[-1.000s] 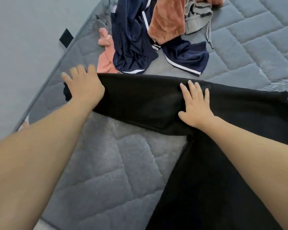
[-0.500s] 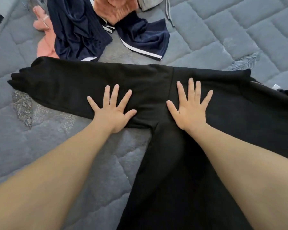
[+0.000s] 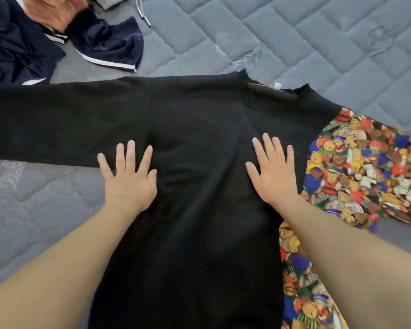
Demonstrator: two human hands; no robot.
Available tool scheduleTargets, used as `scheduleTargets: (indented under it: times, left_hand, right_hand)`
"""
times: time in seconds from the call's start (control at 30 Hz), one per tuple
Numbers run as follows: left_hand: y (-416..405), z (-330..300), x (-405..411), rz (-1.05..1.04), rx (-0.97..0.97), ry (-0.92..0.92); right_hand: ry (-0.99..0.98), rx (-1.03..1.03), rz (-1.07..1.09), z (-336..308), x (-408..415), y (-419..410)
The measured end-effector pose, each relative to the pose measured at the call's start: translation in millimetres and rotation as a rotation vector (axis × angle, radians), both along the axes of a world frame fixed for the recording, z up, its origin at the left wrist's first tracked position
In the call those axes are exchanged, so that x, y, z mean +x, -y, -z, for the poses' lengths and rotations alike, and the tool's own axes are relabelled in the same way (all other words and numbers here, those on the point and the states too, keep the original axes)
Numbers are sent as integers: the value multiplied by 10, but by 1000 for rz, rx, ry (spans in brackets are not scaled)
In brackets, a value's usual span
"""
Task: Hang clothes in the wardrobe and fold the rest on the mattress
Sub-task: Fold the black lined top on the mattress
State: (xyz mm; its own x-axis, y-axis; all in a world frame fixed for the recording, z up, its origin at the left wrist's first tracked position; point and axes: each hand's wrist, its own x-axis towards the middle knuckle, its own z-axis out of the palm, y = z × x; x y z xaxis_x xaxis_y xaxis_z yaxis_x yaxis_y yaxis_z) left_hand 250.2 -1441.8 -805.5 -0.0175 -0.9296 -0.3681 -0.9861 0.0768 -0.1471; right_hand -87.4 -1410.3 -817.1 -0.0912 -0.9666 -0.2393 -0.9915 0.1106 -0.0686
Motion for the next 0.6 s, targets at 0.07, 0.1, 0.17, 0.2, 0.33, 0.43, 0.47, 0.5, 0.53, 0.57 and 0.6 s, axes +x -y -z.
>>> scheduleTargets:
  times: [0.07, 0.1, 0.17, 0.2, 0.33, 0.43, 0.47, 0.5, 0.53, 0.57, 0.6]
  left_hand:
    - [-90, -94, -452, -15, -100, -50]
    - [-130, -123, -708, 25, -95, -124]
    - [-234, -135, -1212, 152, 62, -289]
    - [-290, -113, -1420, 188, 151, -336]
    - [-373, -47, -1713, 161, 212, -164]
    - [-503, -115, -1858, 273, 87, -83]
    - [-561, -127, -1921, 380, 117, -98]
    - [-602, -105, -1974, 477, 161, -115]
    - [-590, -80, -2009, 523, 203, -132]
    - [-515, -56, -2021, 508, 222, -156]
    - [-392, -20, -2022, 451, 214, -185]
  right_hand:
    - [-37, 48, 227, -23, -518, -379]
    - [-33, 82, 335, -31, -728, -504]
    - [-8, 137, 482, -48, -1059, -717]
    - [-20, 152, 510, -68, -1190, -829]
    - [-45, 133, 572, -132, -1551, -1428]
    - [-1, 178, 786, -120, -1497, -1660]
    - [-20, 173, 800, -128, -1433, -1622]
    - [-46, 143, 767, -144, -1377, -1522]
    - [-65, 101, 701, -165, -1337, -1372]
    - [-57, 63, 609, -183, -1311, -1188]
    - [-24, 42, 503, -192, -1296, -957]
